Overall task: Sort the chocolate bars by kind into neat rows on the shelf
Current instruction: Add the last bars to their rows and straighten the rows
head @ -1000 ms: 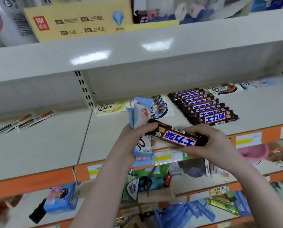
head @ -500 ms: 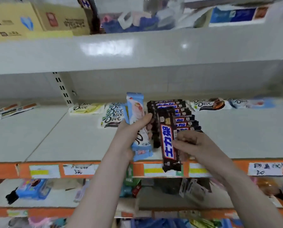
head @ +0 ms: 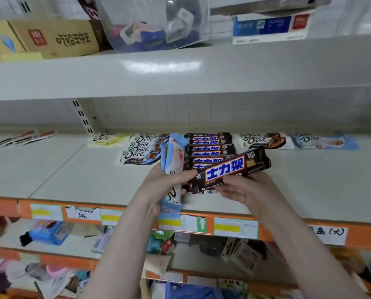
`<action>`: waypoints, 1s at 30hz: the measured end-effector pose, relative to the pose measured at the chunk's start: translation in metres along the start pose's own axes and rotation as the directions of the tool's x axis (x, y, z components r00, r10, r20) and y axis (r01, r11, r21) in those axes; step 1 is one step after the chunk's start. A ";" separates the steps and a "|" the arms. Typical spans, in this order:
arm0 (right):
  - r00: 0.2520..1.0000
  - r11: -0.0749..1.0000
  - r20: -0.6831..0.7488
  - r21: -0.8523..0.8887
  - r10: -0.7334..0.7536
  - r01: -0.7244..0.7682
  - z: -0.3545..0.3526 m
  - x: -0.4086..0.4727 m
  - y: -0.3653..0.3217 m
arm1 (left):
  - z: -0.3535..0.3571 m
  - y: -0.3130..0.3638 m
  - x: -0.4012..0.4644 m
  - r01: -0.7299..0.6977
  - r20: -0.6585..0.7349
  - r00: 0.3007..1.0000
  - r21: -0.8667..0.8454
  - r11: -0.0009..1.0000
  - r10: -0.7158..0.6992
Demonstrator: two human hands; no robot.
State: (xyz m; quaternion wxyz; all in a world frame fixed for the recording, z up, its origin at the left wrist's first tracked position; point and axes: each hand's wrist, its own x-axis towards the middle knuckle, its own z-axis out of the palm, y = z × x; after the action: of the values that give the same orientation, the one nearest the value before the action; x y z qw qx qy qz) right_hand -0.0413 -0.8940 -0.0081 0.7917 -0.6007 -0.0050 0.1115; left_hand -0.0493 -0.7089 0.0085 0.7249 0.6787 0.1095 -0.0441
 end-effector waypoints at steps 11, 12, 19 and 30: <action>0.964 0.982 -0.237 -0.169 -0.118 0.079 -0.017 -0.002 0.004 | -0.018 0.005 0.001 0.017 0.015 1.000 0.066 0.998 -0.018; 0.961 0.958 -0.238 -0.277 -0.138 0.069 -0.018 -0.004 0.004 | -0.020 0.005 0.002 0.023 0.013 1.000 0.093 0.995 -0.024; 0.950 0.590 -0.203 -0.807 -0.238 -0.024 -0.015 -0.007 0.016 | -0.022 0.006 0.010 0.054 0.006 0.998 0.227 0.972 -0.057; 0.957 0.306 -0.021 -0.949 -0.290 0.072 -0.015 -0.006 0.023 | -0.018 0.011 0.017 0.112 0.039 0.990 0.371 0.922 -0.136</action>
State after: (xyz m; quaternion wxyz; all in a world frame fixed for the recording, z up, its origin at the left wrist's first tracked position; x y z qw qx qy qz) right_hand -0.0486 -0.9030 -0.0338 0.3012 -0.9497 -0.0615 -0.0593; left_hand -0.0321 -0.6888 0.0143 0.5839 0.7923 0.1187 -0.1311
